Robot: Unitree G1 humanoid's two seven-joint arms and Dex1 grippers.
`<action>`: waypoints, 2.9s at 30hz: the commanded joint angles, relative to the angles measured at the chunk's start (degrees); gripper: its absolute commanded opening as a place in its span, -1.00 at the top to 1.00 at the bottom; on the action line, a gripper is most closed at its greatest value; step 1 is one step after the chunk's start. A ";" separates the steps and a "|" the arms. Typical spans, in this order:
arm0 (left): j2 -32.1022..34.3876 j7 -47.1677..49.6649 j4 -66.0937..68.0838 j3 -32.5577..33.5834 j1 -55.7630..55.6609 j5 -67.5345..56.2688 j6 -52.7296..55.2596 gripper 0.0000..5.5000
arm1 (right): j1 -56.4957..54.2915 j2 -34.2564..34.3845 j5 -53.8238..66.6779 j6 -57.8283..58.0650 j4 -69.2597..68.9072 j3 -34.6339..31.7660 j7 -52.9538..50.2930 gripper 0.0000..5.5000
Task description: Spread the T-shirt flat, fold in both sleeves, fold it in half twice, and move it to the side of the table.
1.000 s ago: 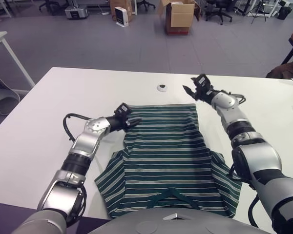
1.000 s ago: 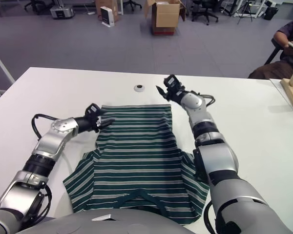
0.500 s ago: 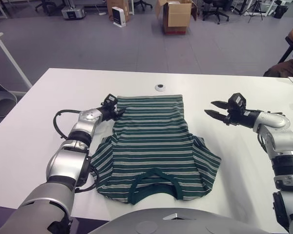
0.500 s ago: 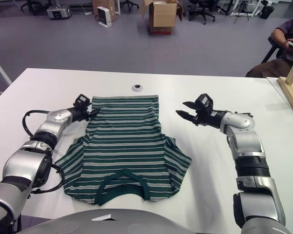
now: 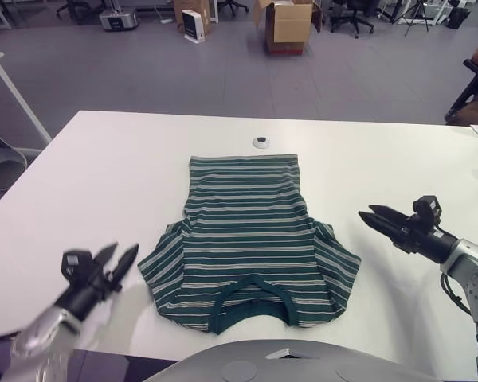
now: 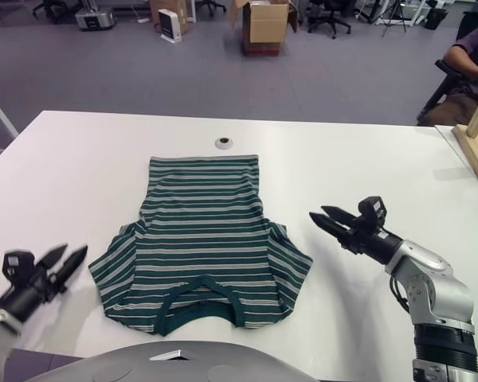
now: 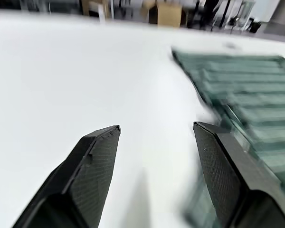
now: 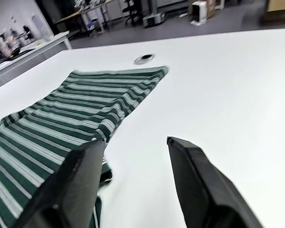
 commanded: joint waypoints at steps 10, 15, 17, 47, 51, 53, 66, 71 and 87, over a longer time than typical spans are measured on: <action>-2.49 7.92 8.46 -7.89 -4.70 5.36 6.21 0.45 | -1.38 1.75 -1.25 -0.38 1.08 2.39 -3.27 0.11; -4.19 9.47 8.22 -7.13 -5.52 3.06 5.64 0.76 | -0.93 3.12 -1.70 -1.32 0.44 3.39 -4.26 0.11; -4.94 9.44 6.69 -6.31 -5.22 0.57 6.37 0.89 | -0.79 3.26 -1.77 -1.62 0.34 3.49 -4.48 0.11; 2.63 11.34 -11.30 -28.40 -0.46 21.37 3.13 0.76 | 18.96 12.00 15.69 19.51 -14.80 -1.76 -18.55 0.55; 2.70 8.28 -14.10 -28.12 0.60 17.66 1.61 0.53 | 18.71 12.24 19.33 20.47 -18.93 -2.47 -19.15 0.80; 3.75 5.34 -16.11 -29.01 2.08 15.54 0.80 0.41 | 19.44 10.80 20.69 19.72 -23.37 -1.65 -16.41 0.94; 15.02 -5.48 -13.63 -9.94 4.04 15.62 -6.98 0.19 | 15.03 -1.44 2.82 11.44 -33.04 20.82 -7.25 1.00; 22.90 -12.54 -9.90 -8.31 4.25 22.59 -12.76 -0.07 | 13.59 -3.13 -3.71 6.74 -30.31 26.09 -5.31 0.90; 35.48 -27.08 -0.78 -14.14 0.55 41.92 -37.53 -0.96 | 13.66 -23.92 -19.13 -33.24 -19.31 21.64 28.23 -0.15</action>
